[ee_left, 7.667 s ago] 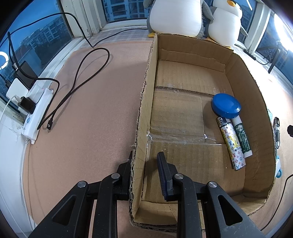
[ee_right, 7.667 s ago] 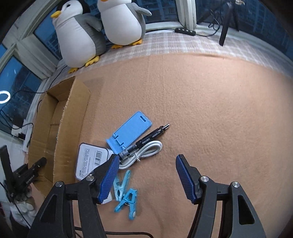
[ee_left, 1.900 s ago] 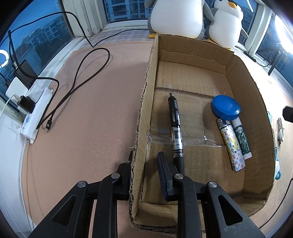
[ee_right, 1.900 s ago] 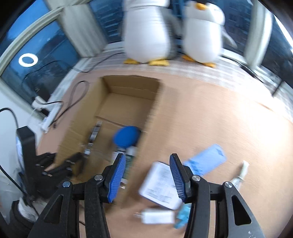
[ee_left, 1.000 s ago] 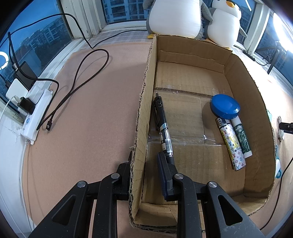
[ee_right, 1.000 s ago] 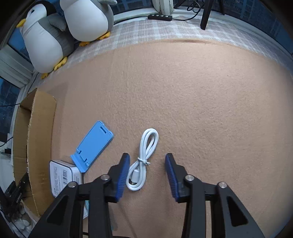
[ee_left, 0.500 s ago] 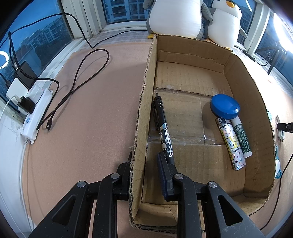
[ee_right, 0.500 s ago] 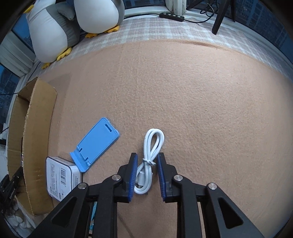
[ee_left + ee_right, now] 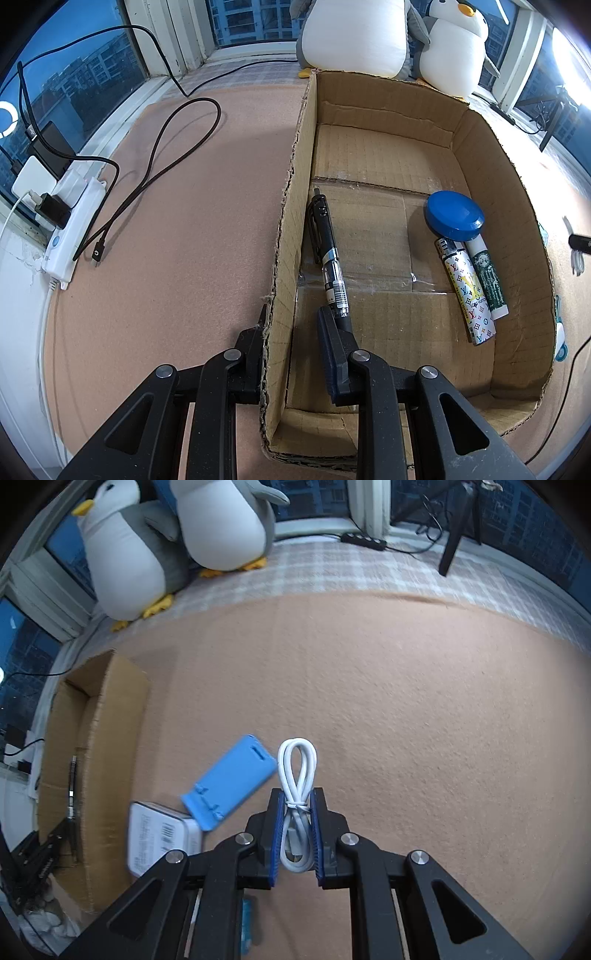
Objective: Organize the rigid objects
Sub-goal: 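Move the right gripper to the white cable and grasp it, then carry the white cable into the box and release it with the right gripper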
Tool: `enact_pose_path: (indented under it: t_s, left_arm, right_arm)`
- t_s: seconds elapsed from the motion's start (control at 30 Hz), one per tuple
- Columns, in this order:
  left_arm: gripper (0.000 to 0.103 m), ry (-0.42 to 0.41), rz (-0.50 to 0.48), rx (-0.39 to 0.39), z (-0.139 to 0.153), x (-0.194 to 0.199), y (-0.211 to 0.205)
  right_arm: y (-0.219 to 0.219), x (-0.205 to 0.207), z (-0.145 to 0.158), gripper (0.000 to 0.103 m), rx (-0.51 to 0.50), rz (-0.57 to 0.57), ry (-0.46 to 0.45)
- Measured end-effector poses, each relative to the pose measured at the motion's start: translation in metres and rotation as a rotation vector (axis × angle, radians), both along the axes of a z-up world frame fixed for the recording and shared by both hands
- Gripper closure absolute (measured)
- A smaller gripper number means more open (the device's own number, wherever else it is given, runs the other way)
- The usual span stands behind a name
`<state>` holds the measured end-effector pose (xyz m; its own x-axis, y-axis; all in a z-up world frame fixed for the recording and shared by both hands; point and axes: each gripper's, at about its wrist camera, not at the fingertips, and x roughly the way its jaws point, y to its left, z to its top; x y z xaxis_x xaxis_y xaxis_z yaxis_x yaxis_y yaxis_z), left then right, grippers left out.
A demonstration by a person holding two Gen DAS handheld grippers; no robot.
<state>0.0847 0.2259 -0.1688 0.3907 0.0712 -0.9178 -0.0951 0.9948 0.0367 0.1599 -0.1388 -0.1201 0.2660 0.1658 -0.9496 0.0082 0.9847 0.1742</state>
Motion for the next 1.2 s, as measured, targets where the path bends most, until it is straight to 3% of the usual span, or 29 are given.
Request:
enact_pose_path:
  t_s: [0.23, 0.6, 0.93, 1.2]
  left_arm:
    - [0.079, -0.001, 0.001, 0.001, 0.000, 0.000, 0.001]
    - [0.079, -0.002, 0.004, 0.003, -0.001, -0.001, 0.001]
    - [0.079, -0.003, 0.004, 0.002, -0.001, -0.001, 0.001]
    - [0.079, -0.003, 0.004, 0.002, -0.001, -0.001, 0.001]
  right_arm:
    - [0.043, -0.003, 0.029, 0.090, 0.046, 0.100, -0.056]
    - [0.124, -0.019, 0.043, 0.090, 0.095, 0.275, -0.081]
    - [0.185, -0.035, 0.035, 0.090, 0.132, 0.391, -0.057]
    - [0.209, -0.045, 0.025, 0.090, 0.135, 0.443, -0.033]
